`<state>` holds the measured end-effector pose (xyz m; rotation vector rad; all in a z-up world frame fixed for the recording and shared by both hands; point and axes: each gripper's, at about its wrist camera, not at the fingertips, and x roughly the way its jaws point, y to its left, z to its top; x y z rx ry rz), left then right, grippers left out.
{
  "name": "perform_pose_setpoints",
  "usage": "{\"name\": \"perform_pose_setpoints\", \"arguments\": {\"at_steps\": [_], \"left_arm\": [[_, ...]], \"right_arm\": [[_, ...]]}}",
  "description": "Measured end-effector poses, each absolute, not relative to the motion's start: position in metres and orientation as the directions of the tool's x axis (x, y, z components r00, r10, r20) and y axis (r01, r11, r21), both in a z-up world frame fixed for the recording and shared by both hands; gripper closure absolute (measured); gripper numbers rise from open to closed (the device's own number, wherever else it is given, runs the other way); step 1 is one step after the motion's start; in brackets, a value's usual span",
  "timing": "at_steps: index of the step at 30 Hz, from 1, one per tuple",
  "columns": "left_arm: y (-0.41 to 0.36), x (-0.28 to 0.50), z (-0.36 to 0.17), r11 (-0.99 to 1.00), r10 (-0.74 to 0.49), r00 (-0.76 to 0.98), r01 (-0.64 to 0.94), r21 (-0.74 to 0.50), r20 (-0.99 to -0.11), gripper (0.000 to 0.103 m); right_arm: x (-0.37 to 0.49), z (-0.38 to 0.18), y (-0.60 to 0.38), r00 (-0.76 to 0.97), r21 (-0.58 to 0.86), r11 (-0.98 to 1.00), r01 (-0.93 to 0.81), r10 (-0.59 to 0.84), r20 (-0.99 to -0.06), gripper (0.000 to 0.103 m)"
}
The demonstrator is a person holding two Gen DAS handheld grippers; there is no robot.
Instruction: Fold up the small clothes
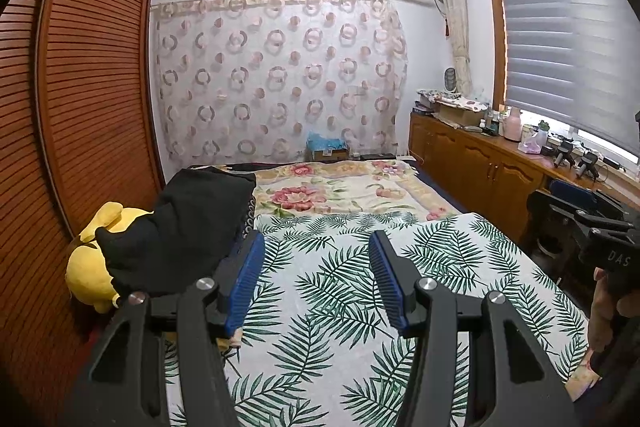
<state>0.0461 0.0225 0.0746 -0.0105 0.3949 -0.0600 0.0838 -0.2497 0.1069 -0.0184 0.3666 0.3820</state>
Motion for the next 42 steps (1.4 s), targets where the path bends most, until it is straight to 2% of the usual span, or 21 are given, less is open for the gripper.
{"name": "perform_pose_setpoints", "arguments": {"at_steps": [42], "left_arm": [[0.025,0.048,0.074,0.999,-0.052,0.921,0.049,-0.019,-0.385,0.05]], "right_arm": [[0.085,0.105,-0.263,0.864,0.05,0.932,-0.36,0.353,-0.359,0.017]]}}
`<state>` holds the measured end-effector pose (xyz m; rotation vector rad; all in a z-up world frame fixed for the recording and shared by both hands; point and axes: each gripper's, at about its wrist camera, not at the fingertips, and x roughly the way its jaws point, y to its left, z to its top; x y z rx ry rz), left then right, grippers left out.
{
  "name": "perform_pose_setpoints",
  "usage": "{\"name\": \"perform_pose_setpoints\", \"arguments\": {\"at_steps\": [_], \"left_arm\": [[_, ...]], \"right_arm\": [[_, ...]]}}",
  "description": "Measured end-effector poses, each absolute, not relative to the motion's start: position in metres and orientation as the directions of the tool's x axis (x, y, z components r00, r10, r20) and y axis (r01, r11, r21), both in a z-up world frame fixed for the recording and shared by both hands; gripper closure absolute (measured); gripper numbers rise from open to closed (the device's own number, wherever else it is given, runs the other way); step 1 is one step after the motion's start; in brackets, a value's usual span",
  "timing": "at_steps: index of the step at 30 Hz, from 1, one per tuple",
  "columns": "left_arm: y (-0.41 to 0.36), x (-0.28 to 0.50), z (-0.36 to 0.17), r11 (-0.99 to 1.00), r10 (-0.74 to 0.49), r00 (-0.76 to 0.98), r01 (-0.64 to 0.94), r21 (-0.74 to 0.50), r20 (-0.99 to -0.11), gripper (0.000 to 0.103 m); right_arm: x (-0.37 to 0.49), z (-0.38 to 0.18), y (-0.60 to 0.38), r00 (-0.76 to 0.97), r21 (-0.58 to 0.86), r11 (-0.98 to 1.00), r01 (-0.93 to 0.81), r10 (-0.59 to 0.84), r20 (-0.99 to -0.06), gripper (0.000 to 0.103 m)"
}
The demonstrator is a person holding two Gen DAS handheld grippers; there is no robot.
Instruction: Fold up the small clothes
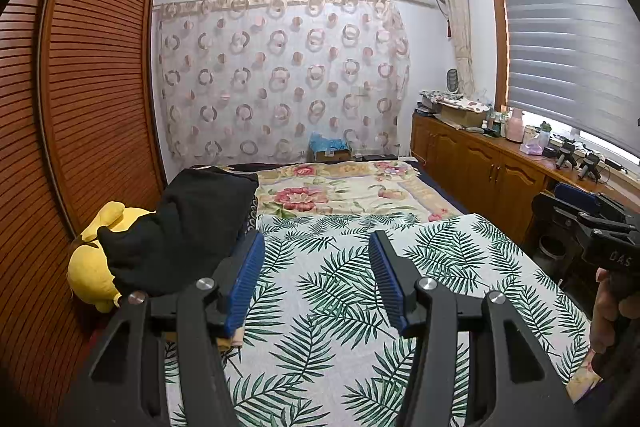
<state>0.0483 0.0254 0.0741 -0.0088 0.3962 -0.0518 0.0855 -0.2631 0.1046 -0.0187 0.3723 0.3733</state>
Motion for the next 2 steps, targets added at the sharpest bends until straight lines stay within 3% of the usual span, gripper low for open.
{"name": "perform_pose_setpoints", "arguments": {"at_steps": [2], "left_arm": [[0.0253,0.0482,0.0739,0.999,-0.053,0.921,0.049,-0.019,-0.386,0.05]], "right_arm": [[0.0855,0.1045,-0.2636,0.865,0.05,0.932,-0.359,0.352,-0.358,0.017]]}}
